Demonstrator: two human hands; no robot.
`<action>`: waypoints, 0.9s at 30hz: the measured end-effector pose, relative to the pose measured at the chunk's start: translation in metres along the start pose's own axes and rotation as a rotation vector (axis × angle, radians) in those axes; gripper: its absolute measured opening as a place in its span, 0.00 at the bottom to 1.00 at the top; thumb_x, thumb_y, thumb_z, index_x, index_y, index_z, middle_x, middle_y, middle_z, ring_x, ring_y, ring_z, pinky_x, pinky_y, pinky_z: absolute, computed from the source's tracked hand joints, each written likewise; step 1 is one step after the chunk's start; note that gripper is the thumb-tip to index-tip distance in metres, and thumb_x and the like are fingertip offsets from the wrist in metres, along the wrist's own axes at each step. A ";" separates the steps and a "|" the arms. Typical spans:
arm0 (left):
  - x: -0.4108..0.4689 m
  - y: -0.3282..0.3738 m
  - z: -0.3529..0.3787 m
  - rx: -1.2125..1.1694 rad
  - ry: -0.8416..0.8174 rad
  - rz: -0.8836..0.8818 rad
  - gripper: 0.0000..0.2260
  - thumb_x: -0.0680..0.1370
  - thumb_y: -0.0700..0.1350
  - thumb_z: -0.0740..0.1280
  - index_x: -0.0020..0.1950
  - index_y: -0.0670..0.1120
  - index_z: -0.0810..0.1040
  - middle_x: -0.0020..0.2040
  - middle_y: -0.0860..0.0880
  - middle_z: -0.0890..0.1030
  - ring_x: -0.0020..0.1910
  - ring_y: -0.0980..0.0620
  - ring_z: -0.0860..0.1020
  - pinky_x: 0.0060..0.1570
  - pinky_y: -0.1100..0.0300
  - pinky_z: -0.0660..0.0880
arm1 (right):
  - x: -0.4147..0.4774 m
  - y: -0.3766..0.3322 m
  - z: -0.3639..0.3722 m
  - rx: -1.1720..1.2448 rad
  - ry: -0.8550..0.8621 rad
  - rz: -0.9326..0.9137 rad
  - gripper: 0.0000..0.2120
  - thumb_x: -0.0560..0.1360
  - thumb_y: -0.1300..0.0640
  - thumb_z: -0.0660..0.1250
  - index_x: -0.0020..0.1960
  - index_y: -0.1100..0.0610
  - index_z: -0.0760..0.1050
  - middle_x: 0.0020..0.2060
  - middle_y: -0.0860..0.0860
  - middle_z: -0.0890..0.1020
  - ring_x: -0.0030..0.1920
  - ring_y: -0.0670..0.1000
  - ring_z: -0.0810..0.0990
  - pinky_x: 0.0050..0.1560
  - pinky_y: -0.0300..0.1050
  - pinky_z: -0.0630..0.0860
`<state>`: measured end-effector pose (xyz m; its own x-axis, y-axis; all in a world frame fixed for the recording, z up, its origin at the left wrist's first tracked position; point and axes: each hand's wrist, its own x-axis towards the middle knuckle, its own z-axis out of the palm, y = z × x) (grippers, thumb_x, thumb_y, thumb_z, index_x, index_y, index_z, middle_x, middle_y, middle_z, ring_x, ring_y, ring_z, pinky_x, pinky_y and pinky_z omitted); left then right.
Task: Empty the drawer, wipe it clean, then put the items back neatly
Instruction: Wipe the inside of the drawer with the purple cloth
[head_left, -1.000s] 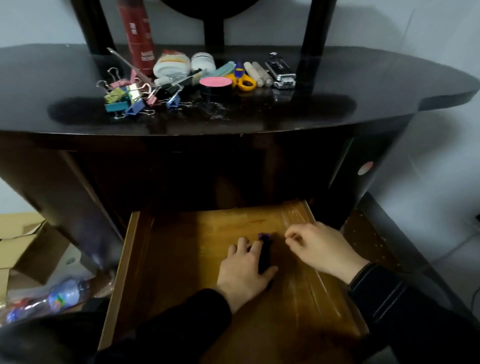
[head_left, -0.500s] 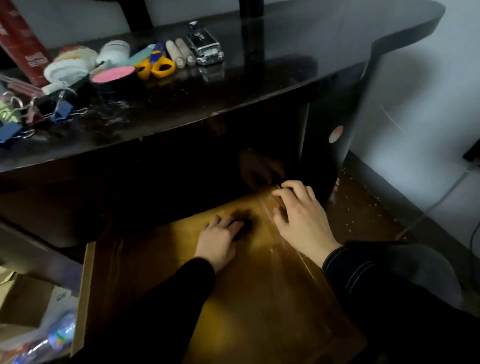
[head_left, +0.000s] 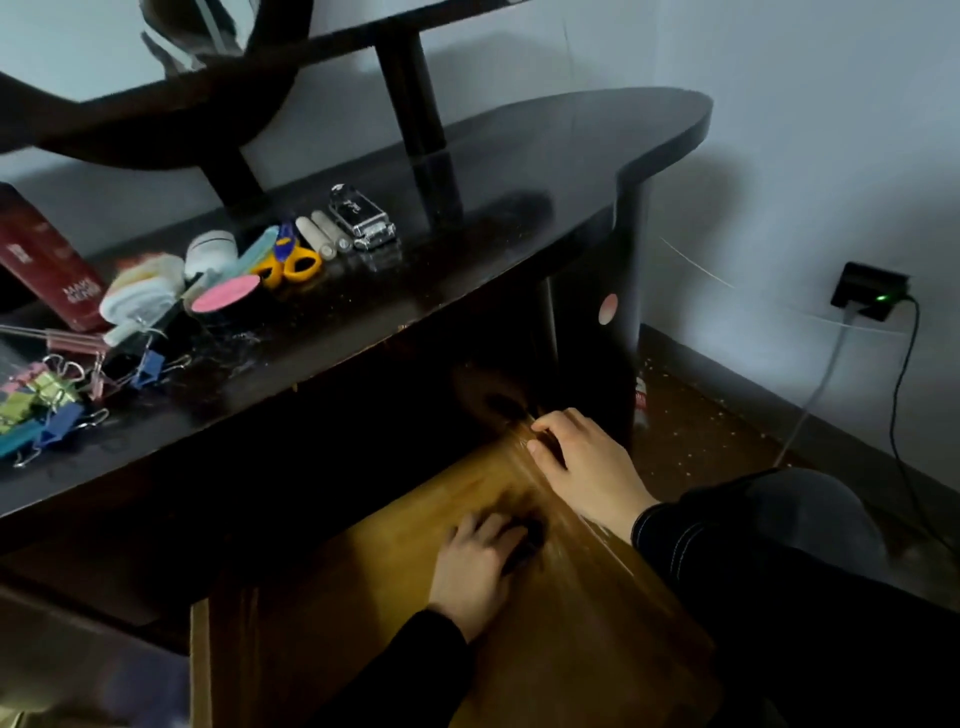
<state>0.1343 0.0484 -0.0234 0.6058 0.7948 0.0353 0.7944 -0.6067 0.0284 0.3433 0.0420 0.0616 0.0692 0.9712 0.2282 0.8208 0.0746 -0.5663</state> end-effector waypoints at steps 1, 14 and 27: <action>0.001 -0.003 -0.002 0.012 -0.001 0.012 0.18 0.80 0.52 0.58 0.71 0.59 0.72 0.69 0.58 0.73 0.59 0.48 0.70 0.54 0.53 0.72 | 0.000 0.000 0.001 0.000 0.002 0.000 0.17 0.83 0.42 0.56 0.65 0.51 0.72 0.58 0.47 0.76 0.58 0.49 0.76 0.50 0.45 0.77; 0.058 -0.002 -0.006 0.048 0.086 -0.213 0.20 0.79 0.56 0.62 0.70 0.56 0.75 0.66 0.49 0.76 0.59 0.42 0.74 0.54 0.48 0.73 | 0.002 0.003 0.004 -0.004 0.033 0.010 0.18 0.83 0.41 0.52 0.62 0.50 0.73 0.55 0.46 0.76 0.54 0.48 0.76 0.45 0.46 0.77; 0.092 -0.017 -0.010 -0.058 0.081 -0.265 0.18 0.81 0.46 0.61 0.71 0.56 0.74 0.67 0.49 0.76 0.60 0.45 0.77 0.55 0.55 0.76 | 0.002 0.007 0.009 0.011 0.060 0.016 0.16 0.83 0.41 0.54 0.61 0.49 0.72 0.54 0.45 0.76 0.51 0.47 0.77 0.42 0.45 0.76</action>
<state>0.1757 0.1317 -0.0111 0.3697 0.9239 0.0984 0.9195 -0.3790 0.1040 0.3438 0.0468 0.0510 0.1164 0.9569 0.2661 0.8132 0.0620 -0.5787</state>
